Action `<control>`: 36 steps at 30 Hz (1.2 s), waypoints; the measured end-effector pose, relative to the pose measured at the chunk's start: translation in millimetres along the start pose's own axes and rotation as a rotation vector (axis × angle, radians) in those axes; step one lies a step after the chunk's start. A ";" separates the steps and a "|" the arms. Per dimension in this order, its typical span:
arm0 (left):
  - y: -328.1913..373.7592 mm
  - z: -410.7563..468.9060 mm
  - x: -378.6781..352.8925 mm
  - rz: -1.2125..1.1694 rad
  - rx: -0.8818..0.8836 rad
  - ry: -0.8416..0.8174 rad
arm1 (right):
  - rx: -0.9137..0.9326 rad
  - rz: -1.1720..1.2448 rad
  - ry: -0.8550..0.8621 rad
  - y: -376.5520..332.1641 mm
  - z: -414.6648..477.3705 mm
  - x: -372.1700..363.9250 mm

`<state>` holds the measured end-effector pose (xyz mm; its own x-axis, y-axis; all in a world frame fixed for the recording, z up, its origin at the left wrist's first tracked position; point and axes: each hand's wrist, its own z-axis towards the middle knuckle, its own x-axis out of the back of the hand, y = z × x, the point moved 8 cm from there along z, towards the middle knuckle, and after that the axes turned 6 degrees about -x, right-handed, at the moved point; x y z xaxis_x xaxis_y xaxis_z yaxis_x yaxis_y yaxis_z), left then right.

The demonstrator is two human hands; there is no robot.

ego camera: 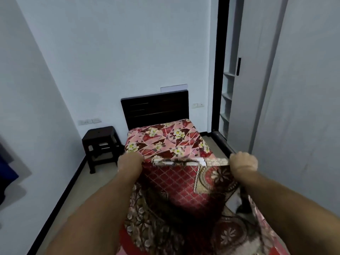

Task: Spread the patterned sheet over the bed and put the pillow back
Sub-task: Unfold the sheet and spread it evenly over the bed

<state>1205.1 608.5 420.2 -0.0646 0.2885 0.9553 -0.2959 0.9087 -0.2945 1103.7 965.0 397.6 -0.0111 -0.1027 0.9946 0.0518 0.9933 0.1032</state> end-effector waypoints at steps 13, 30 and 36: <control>-125.7 4.1 347.3 -0.534 0.439 1.210 | -0.072 1.338 0.980 45.6 21.8 348.7; -35.2 -8.2 -32.1 -0.033 -0.301 -0.522 | 0.261 0.156 -0.173 5.3 -47.8 32.7; 11.1 -75.7 -143.9 0.053 -0.212 -0.867 | 0.206 -0.478 -0.733 1.6 -110.4 -132.3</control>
<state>1283.2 599.9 277.4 -0.7964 0.0806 0.5994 -0.0951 0.9621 -0.2557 1215.5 974.4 266.8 -0.6235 -0.5182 0.5854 -0.3010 0.8502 0.4320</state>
